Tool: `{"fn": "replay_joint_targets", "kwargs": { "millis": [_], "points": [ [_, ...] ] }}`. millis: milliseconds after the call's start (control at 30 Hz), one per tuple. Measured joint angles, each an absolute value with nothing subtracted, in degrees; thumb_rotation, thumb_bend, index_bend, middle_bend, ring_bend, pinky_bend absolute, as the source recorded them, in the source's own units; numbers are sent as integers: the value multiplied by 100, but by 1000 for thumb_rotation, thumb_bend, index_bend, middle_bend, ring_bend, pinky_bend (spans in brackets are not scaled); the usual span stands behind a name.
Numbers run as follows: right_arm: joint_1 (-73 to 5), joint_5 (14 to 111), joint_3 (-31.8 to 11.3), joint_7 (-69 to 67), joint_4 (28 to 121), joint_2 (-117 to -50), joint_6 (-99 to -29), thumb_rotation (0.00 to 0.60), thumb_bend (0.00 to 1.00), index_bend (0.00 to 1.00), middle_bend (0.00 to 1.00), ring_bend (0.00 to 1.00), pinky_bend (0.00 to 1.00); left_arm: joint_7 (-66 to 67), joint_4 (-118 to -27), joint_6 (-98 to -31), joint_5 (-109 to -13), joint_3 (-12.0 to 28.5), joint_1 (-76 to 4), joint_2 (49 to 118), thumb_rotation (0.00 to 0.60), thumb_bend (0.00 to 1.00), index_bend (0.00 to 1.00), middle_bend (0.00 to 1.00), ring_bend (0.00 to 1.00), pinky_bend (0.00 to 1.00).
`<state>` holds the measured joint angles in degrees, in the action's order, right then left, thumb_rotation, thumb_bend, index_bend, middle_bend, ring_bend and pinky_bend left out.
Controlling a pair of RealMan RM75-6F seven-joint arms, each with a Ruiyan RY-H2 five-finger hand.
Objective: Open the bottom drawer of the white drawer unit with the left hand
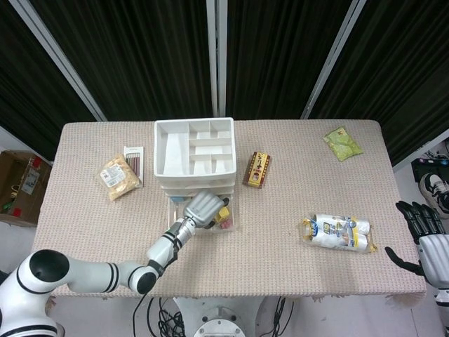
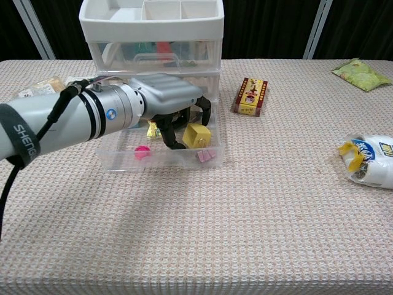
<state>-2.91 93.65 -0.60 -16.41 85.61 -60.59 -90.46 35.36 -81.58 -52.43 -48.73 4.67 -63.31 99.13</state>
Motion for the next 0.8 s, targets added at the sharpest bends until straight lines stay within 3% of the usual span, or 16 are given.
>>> {"fn": "replay_joint_targets", "kwargs": {
  "millis": [300,567,800],
  "points": [
    [-289,9350,-71,-1659,8556,-6053,-9041,600,176,0,87,0,0,2894,-7870,-5082,-5297,590,-6156,10018,600,391,533,834,927,1000],
    [-329,9423,-74,-1623,8581,-6048,-9034,600,176,0,87,0,0,2659,-8162,-5310,-5709,644,-5900,9750,600,404,538,834,926,1000],
    [-347,9465,-66,-1604,8596,-6044,-9034,600,176,0,87,0,0,2686,-9223,-6015,-6465,461,-5466,9022,600,406,534,824,918,1000]
  ]
}}
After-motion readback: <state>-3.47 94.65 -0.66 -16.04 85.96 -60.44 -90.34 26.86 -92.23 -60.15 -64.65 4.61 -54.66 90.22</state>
